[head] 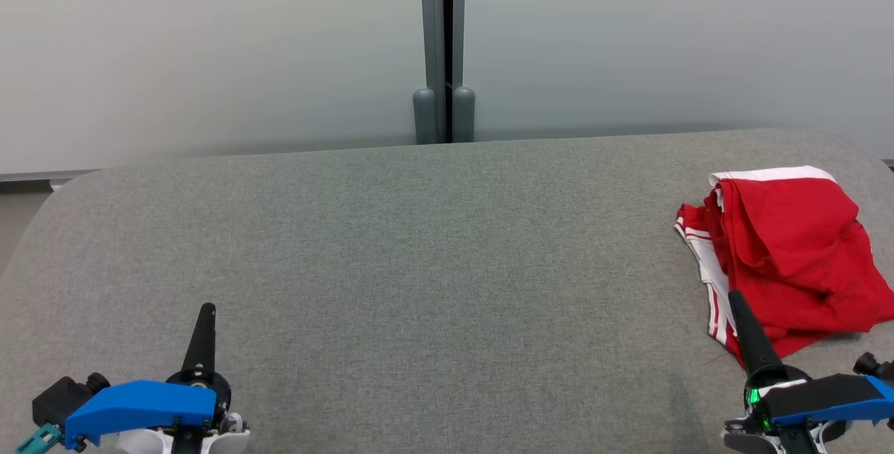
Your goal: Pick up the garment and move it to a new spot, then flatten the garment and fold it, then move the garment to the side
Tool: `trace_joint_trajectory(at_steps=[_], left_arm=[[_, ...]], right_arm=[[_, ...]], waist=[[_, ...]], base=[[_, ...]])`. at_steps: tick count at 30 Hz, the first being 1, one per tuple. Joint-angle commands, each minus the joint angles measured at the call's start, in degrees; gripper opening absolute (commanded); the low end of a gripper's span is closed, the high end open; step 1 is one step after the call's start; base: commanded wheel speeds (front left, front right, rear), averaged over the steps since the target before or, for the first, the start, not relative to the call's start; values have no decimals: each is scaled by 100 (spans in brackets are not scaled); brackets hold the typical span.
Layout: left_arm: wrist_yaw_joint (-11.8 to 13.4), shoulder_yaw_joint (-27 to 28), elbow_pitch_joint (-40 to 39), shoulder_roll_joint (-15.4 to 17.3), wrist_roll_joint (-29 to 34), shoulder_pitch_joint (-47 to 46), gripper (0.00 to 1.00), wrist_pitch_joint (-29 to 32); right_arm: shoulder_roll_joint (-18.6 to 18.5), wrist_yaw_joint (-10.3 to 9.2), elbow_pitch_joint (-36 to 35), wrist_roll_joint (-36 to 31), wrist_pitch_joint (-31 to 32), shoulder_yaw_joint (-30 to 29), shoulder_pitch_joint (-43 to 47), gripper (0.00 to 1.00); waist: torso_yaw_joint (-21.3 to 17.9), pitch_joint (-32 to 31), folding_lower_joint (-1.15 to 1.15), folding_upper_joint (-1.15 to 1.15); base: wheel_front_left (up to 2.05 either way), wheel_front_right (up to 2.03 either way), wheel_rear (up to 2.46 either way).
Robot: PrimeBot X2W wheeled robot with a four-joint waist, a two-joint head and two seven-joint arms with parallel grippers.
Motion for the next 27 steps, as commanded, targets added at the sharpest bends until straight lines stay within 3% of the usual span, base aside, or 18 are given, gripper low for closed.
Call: trace_joint_trajectory(at_steps=[1, 27], left_arm=[[-65, 75, -24, -9, -125, -158, 0, 32], [-305, 427, 55, -227, -1182, -286, 0, 286]], right_arm=[[-44, 2, -10, 150, 35, -22, -146, 0], [-32, 2, 256, 1426, 134, -83, -335, 0]], waist=[[2, 1, 0, 0], [26, 25, 0, 0]], base=[[0, 0, 0], [0, 0, 0]])
